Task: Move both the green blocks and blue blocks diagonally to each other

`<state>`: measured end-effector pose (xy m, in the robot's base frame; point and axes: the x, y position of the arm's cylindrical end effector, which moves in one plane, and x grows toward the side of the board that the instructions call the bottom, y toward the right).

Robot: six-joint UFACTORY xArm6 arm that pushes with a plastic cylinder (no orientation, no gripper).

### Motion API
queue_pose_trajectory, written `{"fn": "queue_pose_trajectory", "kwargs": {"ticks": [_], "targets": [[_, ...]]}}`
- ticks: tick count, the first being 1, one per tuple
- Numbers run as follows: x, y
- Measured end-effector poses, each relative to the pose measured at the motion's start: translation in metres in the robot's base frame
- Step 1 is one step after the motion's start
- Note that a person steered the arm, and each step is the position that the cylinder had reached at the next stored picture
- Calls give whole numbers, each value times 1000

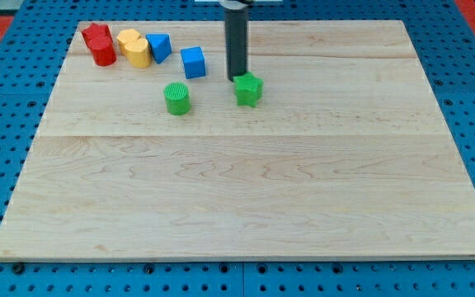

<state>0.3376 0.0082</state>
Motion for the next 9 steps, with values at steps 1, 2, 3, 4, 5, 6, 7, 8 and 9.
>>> {"fn": "queue_pose_trajectory", "kwargs": {"ticks": [1, 2, 3, 4, 5, 6, 7, 8, 9], "targets": [[6, 19], [6, 102], [20, 97], [25, 26], [31, -39], [13, -27], [-1, -62], [-13, -130], [15, -149]]}}
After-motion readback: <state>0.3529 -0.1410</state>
